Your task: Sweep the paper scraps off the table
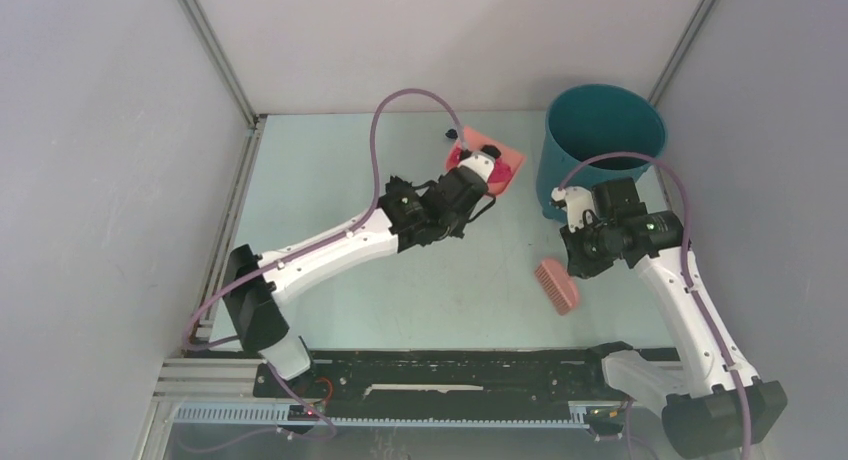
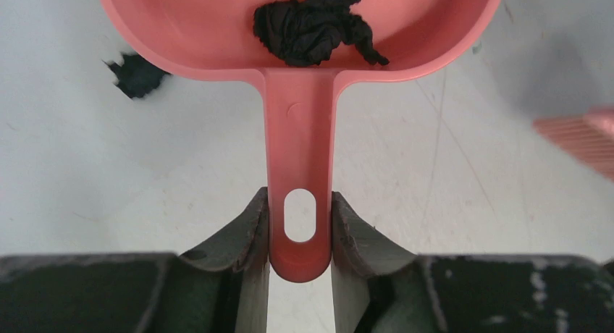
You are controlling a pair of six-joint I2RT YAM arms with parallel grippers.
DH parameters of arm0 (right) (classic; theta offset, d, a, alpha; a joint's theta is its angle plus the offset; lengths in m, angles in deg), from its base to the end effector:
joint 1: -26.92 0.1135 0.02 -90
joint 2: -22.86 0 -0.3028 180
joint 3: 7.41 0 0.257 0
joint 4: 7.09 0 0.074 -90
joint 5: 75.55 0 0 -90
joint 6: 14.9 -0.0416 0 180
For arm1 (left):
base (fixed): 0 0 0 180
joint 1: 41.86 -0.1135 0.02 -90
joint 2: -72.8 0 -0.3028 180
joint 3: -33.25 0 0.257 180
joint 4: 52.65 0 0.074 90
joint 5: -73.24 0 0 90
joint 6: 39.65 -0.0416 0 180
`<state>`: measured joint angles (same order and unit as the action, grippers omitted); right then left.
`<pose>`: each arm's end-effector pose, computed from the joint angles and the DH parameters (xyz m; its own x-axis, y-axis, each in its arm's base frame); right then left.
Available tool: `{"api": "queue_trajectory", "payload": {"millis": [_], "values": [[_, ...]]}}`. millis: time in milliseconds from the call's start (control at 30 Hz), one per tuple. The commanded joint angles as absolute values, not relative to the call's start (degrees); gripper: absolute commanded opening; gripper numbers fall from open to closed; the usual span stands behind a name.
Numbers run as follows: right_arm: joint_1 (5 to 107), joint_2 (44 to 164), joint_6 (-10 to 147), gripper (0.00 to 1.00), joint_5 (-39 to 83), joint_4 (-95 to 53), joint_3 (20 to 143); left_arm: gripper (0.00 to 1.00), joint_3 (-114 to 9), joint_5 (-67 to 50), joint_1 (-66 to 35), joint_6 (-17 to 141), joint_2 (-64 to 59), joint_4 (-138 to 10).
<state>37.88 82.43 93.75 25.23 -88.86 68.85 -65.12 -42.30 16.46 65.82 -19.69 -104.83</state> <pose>0.1568 0.0383 0.3442 -0.7591 -0.4670 -0.4535 -0.5350 0.8445 0.0260 0.2074 -0.3019 0.3617 -0.5290 0.3989 -0.7490 0.4880 0.8651 0.1161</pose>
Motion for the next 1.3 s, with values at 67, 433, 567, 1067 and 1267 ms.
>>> {"api": "queue_trajectory", "payload": {"millis": [67,433,567,1067,1267], "values": [[37.55,78.55,94.78,0.0,26.27,-86.04,67.39,0.0,-82.6,-48.02,14.83,60.05,-26.11,-112.42],[37.55,78.82,95.28,0.0,27.3,-87.66,66.9,0.0,-117.01,-49.07,14.2,53.42,-45.54,-118.7],[37.12,78.59,94.89,0.0,26.54,-87.27,66.16,0.0,-123.77,-48.41,14.12,50.56,-49.72,-114.28],[35.05,77.2,94.84,0.0,27.28,-88.07,66.23,0.0,-125.11,-51.96,14.44,15.62,-59.54,-81.56],[34.32,77.04,95.07,0.0,28.21,-88.77,66.12,0.0,-120.67,-51.98,13.17,-1.17,-59.77,-72.4]]}}
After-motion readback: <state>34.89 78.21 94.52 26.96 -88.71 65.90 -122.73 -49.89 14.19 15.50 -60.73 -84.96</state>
